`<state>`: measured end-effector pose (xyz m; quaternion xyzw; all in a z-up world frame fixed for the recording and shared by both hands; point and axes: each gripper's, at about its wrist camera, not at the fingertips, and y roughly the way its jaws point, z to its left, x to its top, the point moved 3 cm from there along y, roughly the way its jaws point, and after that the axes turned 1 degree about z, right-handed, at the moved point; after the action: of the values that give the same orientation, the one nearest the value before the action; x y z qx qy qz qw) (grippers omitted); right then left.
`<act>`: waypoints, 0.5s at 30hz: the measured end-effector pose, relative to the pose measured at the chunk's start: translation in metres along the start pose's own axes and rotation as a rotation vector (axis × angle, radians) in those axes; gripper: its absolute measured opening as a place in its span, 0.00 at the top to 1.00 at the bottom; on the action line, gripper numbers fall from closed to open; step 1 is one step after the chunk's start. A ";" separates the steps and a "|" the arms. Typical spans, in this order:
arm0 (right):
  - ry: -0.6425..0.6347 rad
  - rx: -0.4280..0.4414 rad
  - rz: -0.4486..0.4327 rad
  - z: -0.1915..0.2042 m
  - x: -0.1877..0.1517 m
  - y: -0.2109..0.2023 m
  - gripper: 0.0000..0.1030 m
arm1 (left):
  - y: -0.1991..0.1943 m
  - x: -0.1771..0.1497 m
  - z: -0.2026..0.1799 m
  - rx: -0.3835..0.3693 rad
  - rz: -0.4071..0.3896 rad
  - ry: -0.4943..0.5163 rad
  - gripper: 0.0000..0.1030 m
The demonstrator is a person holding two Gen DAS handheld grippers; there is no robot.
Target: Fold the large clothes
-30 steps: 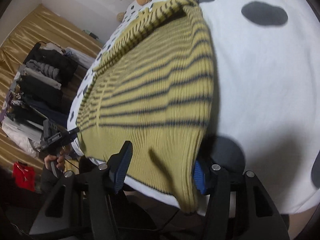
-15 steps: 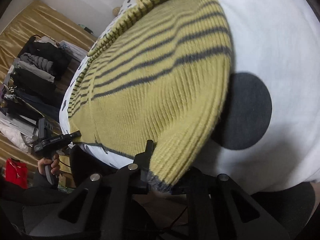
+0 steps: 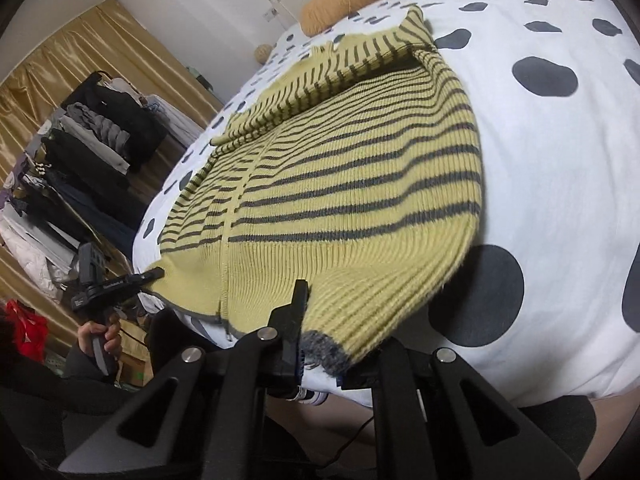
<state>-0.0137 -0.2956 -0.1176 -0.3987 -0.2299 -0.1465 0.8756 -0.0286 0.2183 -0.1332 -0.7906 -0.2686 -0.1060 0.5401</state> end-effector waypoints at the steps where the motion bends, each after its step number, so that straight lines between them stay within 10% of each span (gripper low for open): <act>1: -0.001 -0.004 0.000 0.001 0.003 -0.001 0.90 | 0.001 0.005 -0.002 0.005 0.016 -0.002 0.92; 7: 0.059 -0.040 0.063 0.008 0.035 0.005 0.90 | -0.002 0.057 -0.027 0.007 0.067 0.001 0.92; 15: -0.053 -0.095 -0.047 0.038 0.151 -0.010 0.90 | -0.013 0.193 -0.064 0.000 -0.090 0.074 0.93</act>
<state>0.0996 -0.2844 -0.0109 -0.4381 -0.2552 -0.1670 0.8456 0.1334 0.2237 -0.0093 -0.7731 -0.2835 -0.1593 0.5445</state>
